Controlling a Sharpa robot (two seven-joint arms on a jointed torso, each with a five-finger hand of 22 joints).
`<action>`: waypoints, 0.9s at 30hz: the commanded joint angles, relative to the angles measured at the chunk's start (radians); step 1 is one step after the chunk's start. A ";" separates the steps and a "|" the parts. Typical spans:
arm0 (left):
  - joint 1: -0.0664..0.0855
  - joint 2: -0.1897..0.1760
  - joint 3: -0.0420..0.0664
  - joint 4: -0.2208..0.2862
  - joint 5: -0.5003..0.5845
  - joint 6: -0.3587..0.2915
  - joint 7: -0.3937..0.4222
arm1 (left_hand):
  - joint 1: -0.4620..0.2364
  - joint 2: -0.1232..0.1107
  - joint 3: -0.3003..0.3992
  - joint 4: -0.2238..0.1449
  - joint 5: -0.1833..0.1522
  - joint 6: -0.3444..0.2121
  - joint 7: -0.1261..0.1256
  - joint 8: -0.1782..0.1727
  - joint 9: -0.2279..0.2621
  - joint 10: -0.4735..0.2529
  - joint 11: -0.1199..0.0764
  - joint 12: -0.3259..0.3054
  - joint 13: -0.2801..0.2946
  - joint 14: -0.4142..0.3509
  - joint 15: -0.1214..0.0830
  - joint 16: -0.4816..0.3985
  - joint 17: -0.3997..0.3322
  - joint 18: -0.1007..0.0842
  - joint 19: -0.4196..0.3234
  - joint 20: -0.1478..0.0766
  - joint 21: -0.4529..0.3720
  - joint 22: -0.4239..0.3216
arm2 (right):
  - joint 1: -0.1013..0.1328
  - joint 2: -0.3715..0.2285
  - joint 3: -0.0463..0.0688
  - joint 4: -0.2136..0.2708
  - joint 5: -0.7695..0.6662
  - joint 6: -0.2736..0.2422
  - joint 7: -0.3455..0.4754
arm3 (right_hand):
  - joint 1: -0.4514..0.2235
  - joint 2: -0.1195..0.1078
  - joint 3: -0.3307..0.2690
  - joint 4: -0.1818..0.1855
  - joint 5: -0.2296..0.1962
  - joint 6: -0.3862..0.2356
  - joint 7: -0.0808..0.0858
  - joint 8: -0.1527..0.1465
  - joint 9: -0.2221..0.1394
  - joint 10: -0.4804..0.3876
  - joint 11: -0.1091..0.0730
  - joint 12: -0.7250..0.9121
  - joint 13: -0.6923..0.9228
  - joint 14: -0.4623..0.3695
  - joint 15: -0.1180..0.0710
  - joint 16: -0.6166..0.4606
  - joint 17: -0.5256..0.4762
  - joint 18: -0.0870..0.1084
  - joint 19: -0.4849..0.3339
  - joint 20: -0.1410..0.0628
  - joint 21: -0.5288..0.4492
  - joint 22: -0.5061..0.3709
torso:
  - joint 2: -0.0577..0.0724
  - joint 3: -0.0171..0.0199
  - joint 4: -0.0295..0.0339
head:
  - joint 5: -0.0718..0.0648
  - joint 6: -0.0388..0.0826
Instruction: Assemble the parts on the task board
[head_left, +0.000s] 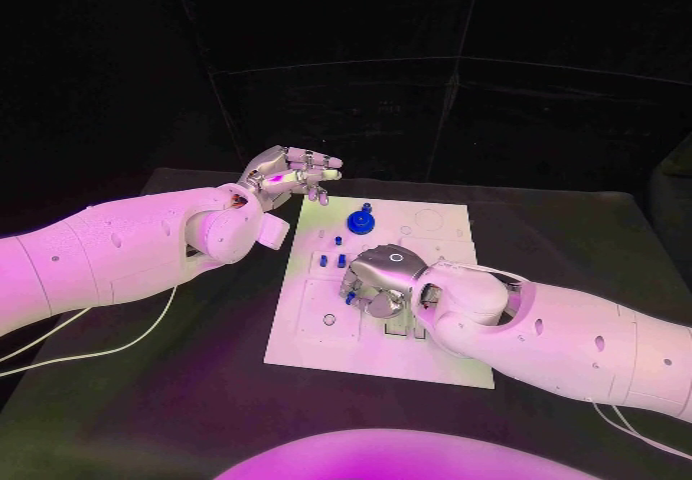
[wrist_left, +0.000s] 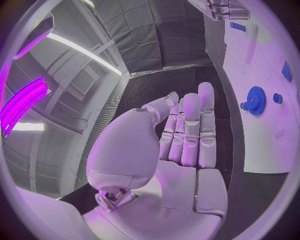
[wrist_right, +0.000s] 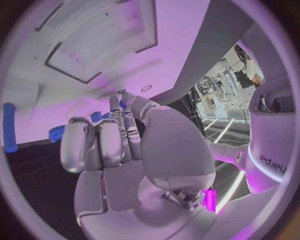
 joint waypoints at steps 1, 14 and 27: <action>0.002 0.000 0.001 0.000 0.005 0.013 0.001 | 0.000 0.001 -0.003 -0.006 -0.001 0.006 0.001 0.005 -0.001 -0.008 -0.002 0.006 0.001 -0.009 -0.001 -0.004 -0.002 0.005 -0.004 -0.004 -0.004 -0.002 | -0.001 -0.001 -0.001 0.004 -0.020 -0.016 -0.001 | -0.008 -0.002 0.001 -0.002 0.006 0.005 0.001 -0.002 0.001 0.008 0.000 -0.005 -0.002 0.031 -0.001 0.006 0.002 0.000 -0.002 -0.002 0.003 0.001 | 0.000 0.0000 0.0005 | 0.001 0.000; 0.002 0.002 0.001 -0.002 0.005 0.018 -0.003 | 0.001 0.002 -0.003 -0.007 -0.001 0.005 0.001 0.005 -0.001 -0.010 -0.002 0.007 0.001 -0.009 0.000 -0.004 -0.003 0.005 -0.005 -0.004 -0.005 -0.002 | -0.001 -0.003 -0.001 0.006 -0.042 -0.009 -0.022 | -0.011 -0.002 0.000 -0.003 0.006 0.007 0.001 -0.001 0.001 0.011 -0.001 -0.005 -0.002 0.032 -0.001 0.007 0.003 0.000 -0.002 -0.002 0.003 0.001 | 0.000 -0.0002 0.0004 | -0.001 0.000; 0.002 0.003 0.001 -0.004 0.005 0.018 -0.005 | 0.001 0.002 -0.003 -0.007 -0.001 0.005 0.001 0.005 -0.001 -0.010 -0.002 0.007 0.001 -0.009 0.000 -0.004 -0.003 0.005 -0.005 -0.004 -0.005 -0.002 | -0.001 -0.001 -0.001 0.010 -0.057 0.016 -0.033 | -0.019 -0.005 -0.004 -0.001 0.003 0.011 0.000 0.000 0.002 0.014 -0.002 -0.005 -0.002 0.031 -0.002 0.007 0.003 0.000 -0.002 -0.003 0.004 0.002 | 0.000 -0.0003 0.0004 | -0.003 -0.003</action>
